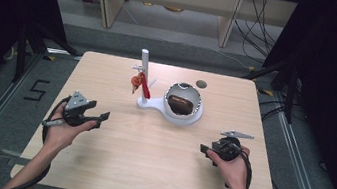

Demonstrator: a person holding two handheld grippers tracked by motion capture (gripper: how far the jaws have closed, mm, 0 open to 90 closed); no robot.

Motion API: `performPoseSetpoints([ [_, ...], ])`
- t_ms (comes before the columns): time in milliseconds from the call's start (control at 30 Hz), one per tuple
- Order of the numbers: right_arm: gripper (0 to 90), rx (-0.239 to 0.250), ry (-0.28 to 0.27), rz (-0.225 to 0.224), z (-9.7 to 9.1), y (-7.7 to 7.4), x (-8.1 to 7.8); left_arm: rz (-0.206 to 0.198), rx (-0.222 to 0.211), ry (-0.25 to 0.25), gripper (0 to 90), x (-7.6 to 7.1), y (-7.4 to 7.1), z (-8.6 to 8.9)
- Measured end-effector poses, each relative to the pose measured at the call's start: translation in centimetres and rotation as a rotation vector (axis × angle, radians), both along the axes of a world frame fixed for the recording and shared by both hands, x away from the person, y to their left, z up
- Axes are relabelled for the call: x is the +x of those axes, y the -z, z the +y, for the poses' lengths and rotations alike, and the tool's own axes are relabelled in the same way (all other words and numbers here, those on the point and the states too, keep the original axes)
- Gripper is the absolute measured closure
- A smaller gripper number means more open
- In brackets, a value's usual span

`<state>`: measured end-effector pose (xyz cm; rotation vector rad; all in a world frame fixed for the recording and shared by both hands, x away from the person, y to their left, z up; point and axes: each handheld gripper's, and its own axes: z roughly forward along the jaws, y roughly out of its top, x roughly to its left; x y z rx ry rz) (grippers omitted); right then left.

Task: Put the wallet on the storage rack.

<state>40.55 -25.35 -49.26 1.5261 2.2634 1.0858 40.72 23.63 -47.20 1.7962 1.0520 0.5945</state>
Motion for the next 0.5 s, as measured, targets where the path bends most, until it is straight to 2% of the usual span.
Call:
performPoseSetpoints([
  [167,44.1,0.009,0.012,-0.002,0.1,0.1,0.0,0.026,-0.026,-0.038,30.7,-1.4,2.4,1.0],
  [200,44.0,0.012,0.03,0.027,0.1,0.0,-0.2,0.028,-0.037,-0.048,30.7,-1.7,3.0,1.2],
  [300,43.7,0.011,0.01,0.002,0.0,0.1,-0.1,0.028,-0.045,-0.051,30.6,-2.2,4.1,1.5],
  [333,43.7,0.011,0.022,0.019,0.0,0.1,-0.2,0.027,-0.046,-0.059,30.6,-2.3,4.3,1.6],
  [367,43.7,0.009,0.02,0.018,0.0,0.1,-0.2,0.022,-0.052,-0.055,30.5,-2.4,4.4,1.7],
  [467,42.9,0.011,0.02,0.01,0.1,0.2,-0.3,0.001,-0.056,-0.072,30.4,-2.6,4.6,1.9],
  [500,42.8,0.003,0.011,-0.009,0.0,0.2,-0.2,-0.003,-0.057,-0.075,30.4,-2.6,4.6,1.9],
])
